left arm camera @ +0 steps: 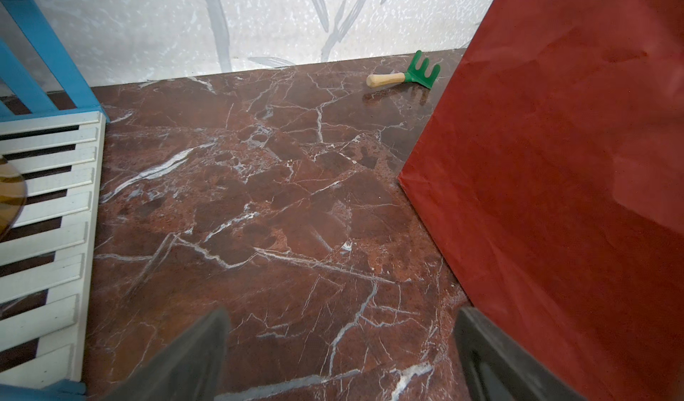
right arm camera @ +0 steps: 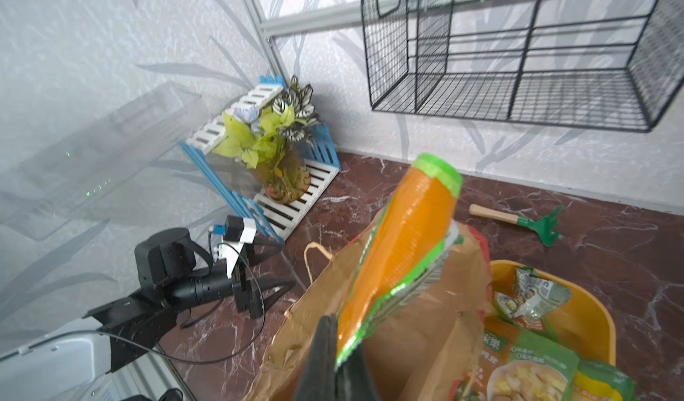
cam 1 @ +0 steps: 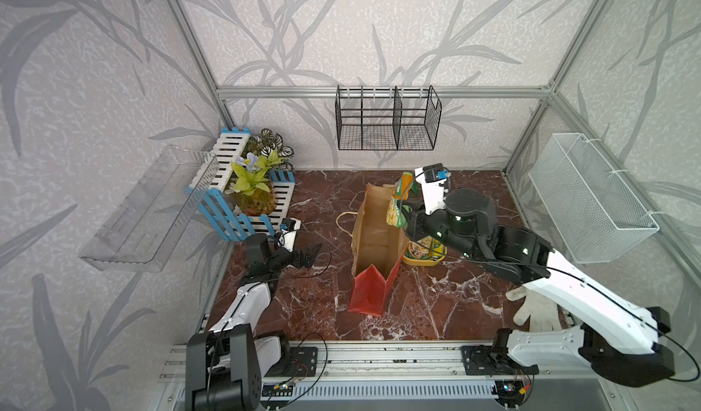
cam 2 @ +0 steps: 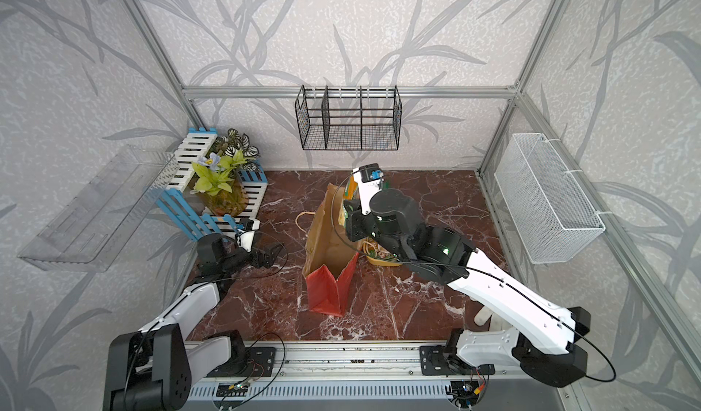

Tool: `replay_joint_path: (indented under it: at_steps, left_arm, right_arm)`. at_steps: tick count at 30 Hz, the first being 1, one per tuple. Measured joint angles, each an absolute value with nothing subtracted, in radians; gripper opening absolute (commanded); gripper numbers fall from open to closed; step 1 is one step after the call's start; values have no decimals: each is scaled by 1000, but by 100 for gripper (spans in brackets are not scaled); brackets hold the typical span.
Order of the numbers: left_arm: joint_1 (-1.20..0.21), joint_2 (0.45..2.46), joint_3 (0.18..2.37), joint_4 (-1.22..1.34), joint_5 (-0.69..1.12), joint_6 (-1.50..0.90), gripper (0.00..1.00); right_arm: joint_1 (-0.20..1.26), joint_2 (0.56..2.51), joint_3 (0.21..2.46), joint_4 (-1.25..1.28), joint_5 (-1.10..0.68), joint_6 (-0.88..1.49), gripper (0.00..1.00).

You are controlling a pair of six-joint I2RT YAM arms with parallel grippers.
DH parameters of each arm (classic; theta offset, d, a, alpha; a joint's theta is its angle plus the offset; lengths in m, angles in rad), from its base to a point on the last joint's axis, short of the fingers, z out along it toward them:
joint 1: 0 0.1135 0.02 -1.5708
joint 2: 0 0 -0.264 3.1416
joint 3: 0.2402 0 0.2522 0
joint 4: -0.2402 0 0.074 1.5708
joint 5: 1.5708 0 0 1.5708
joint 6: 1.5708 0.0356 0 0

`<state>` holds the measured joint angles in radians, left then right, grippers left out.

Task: Place the condiment packets inside the bag
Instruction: Place the condiment packet in the paper bag, then pick up the condiment packet from the storage box.

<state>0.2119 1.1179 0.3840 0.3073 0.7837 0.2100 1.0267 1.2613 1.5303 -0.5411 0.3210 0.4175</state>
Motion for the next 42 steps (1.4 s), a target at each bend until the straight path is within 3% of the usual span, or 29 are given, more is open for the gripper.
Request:
replay_joint_path:
  at_steps: [10, 12, 15, 16, 18, 24, 28, 35, 42]
  left_arm:
    - [212, 1116, 384, 307, 787, 217, 100]
    - [212, 1116, 384, 307, 787, 217, 100]
    - [212, 1116, 384, 307, 787, 217, 100]
    - [212, 1116, 384, 307, 787, 217, 100]
    - [212, 1118, 384, 307, 787, 217, 100]
    - [212, 1141, 384, 305, 785, 217, 100]
    - [213, 1148, 384, 303, 783, 216, 100]
    - [231, 1206, 398, 306, 757, 197, 100]
    - [258, 1246, 424, 303, 759, 184, 100]
  right_arm:
    - [1050, 1414, 1530, -562, 325, 414, 0]
    - [1050, 1422, 1538, -574, 327, 414, 12]
    - [1050, 1435, 1579, -599, 329, 407, 43]
    - [1050, 1436, 1597, -606, 332, 399, 48]
    - [1050, 1435, 1637, -621, 336, 386, 54]
    - [1010, 1371, 1673, -668, 338, 374, 57]
    - [868, 1277, 1626, -686, 307, 407, 61]
    - [454, 1140, 1392, -665, 173, 512, 65]
    - [307, 1258, 1210, -584, 32, 578, 67]
